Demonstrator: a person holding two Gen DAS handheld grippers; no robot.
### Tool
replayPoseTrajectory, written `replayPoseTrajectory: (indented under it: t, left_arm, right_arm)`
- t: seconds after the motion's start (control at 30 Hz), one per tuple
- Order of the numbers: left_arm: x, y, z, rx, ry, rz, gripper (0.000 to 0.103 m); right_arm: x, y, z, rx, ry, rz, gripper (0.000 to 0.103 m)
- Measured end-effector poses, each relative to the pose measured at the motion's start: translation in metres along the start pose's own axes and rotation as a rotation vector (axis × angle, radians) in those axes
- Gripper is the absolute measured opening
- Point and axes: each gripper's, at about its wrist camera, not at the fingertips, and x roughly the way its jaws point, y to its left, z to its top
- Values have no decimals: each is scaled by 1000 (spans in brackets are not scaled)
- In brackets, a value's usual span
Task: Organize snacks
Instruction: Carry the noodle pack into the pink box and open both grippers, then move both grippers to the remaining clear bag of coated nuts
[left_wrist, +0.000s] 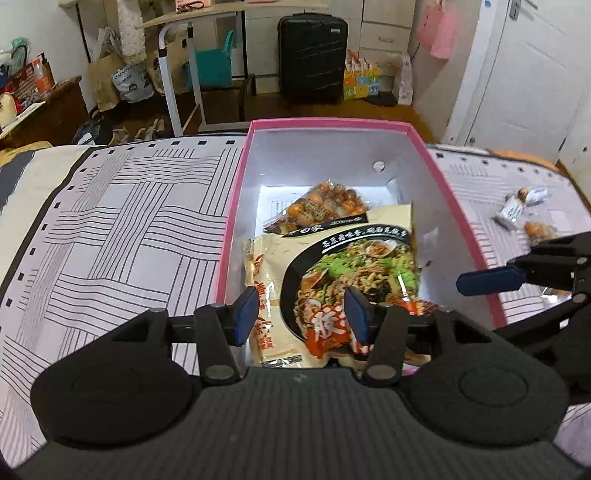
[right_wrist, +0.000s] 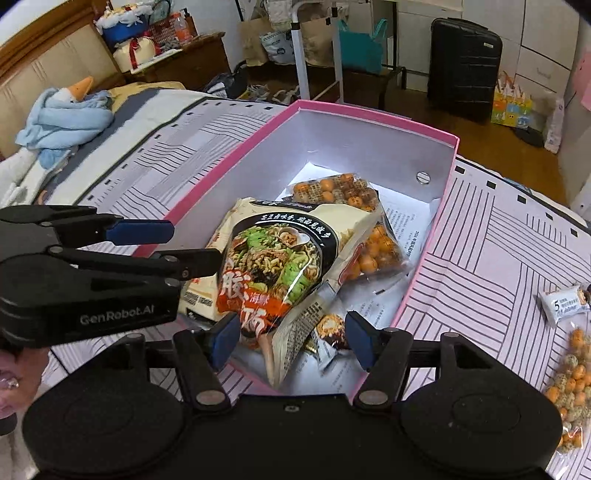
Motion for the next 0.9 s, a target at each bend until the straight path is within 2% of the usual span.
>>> replayPoseTrajectory:
  t: [0.37,0.53,0.63,0.77,0.9]
  left_arm:
    - [-49,-15,2,-9,-27,-62,56]
    - [-80,-33,6,12,-63,-113,60]
    - [-96,-50,7,36,-89,-152,64]
    - [-110,-79,12,93,-110,-190,72]
    - [-114,-107,16,136,-129,-232,75]
  right_arm:
    - [-49,-7,-16,-13,-30,23,68]
    - [-86,-15,-26,-21,-85,33,68]
    - [-111,-28,-35,-13,-122,34,68]
    - [-143,-55,-50,-18,-148,-23,69]
    - [-174,-85,-68,-12,-209,-55,74]
